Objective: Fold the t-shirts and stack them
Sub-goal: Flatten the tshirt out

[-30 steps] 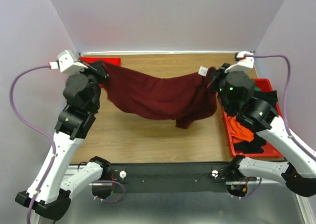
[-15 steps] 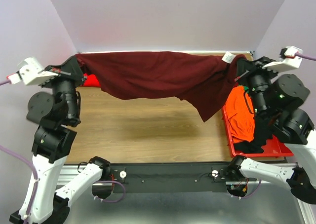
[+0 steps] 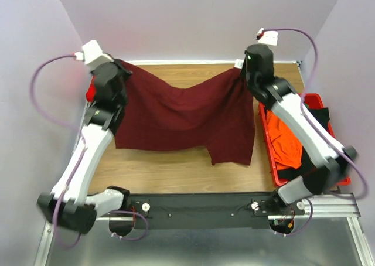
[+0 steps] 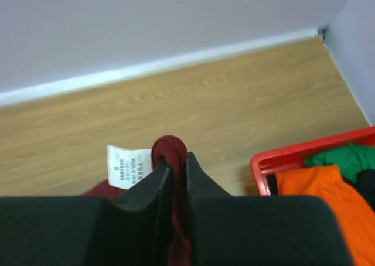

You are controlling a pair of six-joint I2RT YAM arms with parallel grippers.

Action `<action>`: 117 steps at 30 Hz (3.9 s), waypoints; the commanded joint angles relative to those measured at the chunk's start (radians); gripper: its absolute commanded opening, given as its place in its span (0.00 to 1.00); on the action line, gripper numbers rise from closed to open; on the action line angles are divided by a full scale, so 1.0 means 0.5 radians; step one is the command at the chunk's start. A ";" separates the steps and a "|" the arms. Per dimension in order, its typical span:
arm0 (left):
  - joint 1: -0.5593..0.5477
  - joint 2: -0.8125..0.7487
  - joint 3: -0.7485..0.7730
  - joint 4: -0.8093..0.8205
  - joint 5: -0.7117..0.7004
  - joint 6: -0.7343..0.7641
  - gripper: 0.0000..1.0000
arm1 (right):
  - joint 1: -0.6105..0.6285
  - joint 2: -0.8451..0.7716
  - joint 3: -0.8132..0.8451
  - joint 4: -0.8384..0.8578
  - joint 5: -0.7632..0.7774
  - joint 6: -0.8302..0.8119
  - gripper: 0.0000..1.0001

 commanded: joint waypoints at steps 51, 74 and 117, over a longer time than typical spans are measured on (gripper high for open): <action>-1.069 -0.104 -1.540 -0.910 0.464 -1.522 0.89 | -0.478 -0.332 -1.715 0.242 -1.073 0.773 0.86; -0.977 0.418 -1.331 -0.836 0.301 -1.181 0.20 | -0.475 -0.289 -1.672 0.255 -1.036 0.727 0.86; 0.576 -0.039 -1.282 -0.140 0.660 -0.472 0.00 | -0.184 0.122 -1.745 0.365 -0.825 0.976 0.66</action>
